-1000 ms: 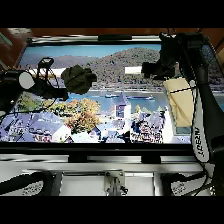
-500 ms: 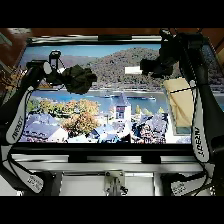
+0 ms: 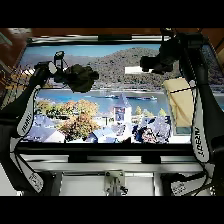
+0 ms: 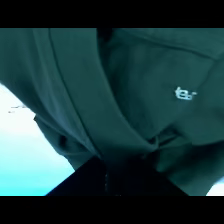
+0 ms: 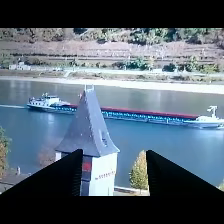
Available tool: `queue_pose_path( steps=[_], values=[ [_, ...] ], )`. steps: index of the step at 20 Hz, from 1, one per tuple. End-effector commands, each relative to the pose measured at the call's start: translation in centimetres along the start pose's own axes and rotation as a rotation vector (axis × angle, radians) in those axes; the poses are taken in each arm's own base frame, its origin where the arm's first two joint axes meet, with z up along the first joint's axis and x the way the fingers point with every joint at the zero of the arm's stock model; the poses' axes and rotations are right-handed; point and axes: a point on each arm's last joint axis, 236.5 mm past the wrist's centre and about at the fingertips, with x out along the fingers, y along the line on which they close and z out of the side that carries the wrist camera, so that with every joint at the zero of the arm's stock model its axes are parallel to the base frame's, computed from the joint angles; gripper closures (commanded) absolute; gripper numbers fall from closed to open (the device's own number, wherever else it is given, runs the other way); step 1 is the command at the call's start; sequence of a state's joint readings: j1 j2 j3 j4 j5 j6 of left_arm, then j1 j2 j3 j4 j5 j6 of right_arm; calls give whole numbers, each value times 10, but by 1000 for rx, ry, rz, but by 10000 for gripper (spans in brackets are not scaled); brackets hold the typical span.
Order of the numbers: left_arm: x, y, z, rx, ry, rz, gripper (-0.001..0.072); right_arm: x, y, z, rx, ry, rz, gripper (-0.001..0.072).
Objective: Fold the shirts.
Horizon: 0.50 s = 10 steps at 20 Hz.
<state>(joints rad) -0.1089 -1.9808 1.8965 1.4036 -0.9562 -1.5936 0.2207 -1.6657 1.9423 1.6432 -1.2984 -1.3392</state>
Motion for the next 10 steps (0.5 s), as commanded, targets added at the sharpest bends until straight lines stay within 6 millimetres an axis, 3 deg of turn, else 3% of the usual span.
queue_pose_path(
  steps=[1, 3, 5, 6, 8, 10],
  values=[
    [-62, -41, 36, 76, -64, -79, 673, -11, -14, 23, -42, -100, -60, 203],
    [-144, -79, 72, 197, -226, -112, 673, -43, -10, 34, -46, -171, -50, 203],
    [-239, -116, 83, 280, -365, -149, 672, -98, -4, 48, -51, -286, -31, 203],
    [-286, -134, 78, 320, -418, -171, 672, -130, -4, 54, -56, -354, -30, 203],
    [-359, -163, 56, 380, -480, -219, 672, -202, -5, 60, -64, -498, -33, 203],
    [-393, -185, 21, 404, -469, -273, 672, -264, -5, 51, -62, -600, -18, 203]
  ],
)
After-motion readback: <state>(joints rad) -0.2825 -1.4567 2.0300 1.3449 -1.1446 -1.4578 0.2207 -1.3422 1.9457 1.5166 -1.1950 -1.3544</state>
